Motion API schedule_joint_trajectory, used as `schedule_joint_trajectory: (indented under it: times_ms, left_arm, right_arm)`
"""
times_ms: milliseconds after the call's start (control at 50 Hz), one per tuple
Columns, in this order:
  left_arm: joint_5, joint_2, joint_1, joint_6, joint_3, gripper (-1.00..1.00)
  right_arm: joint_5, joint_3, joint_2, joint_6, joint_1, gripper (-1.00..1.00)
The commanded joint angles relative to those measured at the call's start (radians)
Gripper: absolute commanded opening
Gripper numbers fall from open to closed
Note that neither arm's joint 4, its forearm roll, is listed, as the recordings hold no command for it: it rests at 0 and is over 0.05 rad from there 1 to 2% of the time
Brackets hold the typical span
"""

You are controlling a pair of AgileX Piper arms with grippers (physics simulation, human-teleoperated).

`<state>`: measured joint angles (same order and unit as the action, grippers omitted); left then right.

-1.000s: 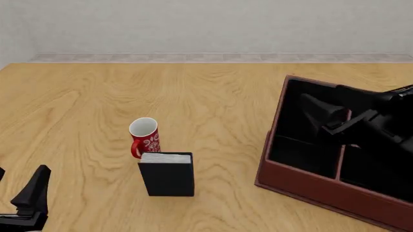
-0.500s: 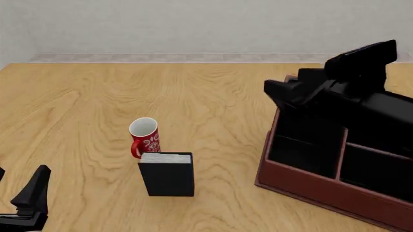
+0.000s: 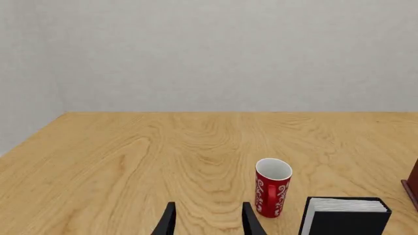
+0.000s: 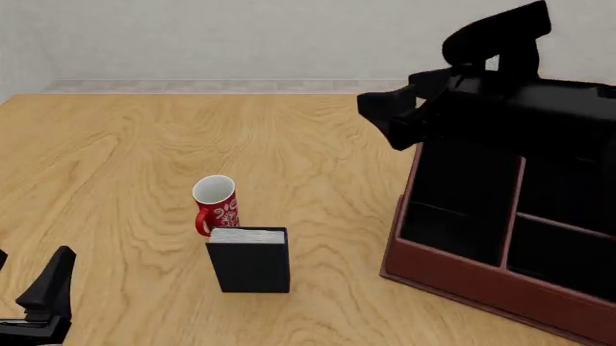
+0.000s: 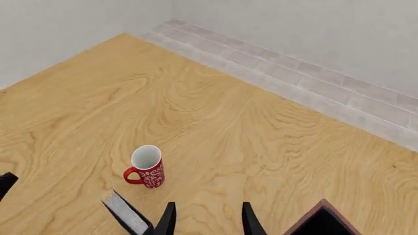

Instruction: Pick up the book and place it in the left compartment of the caddy.

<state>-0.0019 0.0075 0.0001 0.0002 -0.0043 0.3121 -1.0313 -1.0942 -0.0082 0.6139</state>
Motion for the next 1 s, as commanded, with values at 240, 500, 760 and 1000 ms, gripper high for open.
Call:
schedule_joint_trajectory:
  times_ms: [240, 500, 760, 1000]
  left_arm:
    - [0.0, 0.0, 0.0, 0.0, 0.0, 1.0]
    - [0.0, 0.0, 0.0, 0.0, 0.0, 1.0]
    - [0.0, 0.0, 0.0, 0.0, 0.0, 1.0]
    - [0.0, 0.0, 0.0, 0.0, 0.0, 1.0]
  right_arm:
    - [0.138, -0.159, -0.132, -0.047, 0.062, 1.0]
    - [0.207, -0.25, -0.206, -0.08, 0.064, 1.0]
    - [0.263, -0.307, -0.265, -0.098, 0.087, 1.0]
    - [0.288, -0.345, -0.328, -0.11, 0.116, 1.0]
